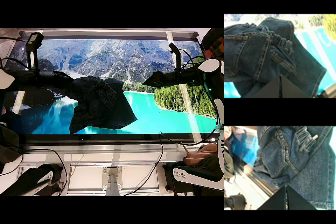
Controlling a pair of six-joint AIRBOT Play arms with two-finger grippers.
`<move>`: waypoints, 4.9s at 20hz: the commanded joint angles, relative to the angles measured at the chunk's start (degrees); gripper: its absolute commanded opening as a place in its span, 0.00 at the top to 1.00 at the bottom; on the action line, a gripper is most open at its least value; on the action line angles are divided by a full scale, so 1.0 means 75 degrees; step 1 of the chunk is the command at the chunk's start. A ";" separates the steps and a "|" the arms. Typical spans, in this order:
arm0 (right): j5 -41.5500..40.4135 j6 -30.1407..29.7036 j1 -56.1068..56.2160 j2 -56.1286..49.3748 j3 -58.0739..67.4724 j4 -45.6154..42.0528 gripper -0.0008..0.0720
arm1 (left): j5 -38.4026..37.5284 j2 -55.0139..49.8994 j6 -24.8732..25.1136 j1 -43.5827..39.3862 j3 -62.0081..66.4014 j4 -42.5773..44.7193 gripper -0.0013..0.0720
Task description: Fold the clothes and pants, and hang the long-sleeved shirts on hangers.
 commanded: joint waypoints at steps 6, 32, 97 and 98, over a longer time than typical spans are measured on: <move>0.0000 0.0003 0.0006 0.0006 -0.0003 0.0000 0.95 | 0.0216 -0.0003 0.0000 0.0006 -0.0003 -0.0070 0.94; -0.0682 0.1116 0.0694 -0.1440 -0.0006 0.1087 0.67 | 0.0621 -0.0221 -0.1810 -0.0962 -0.0009 0.2632 0.94; -0.1192 0.1848 0.6843 -0.5281 0.5482 0.1807 0.97 | 0.2055 -0.0128 -0.3232 0.2978 0.0344 0.3593 0.94; -0.1189 0.1804 0.7087 -0.5447 0.5482 0.2049 0.97 | 0.2052 -0.0125 -0.3232 0.2978 0.0341 0.3590 0.94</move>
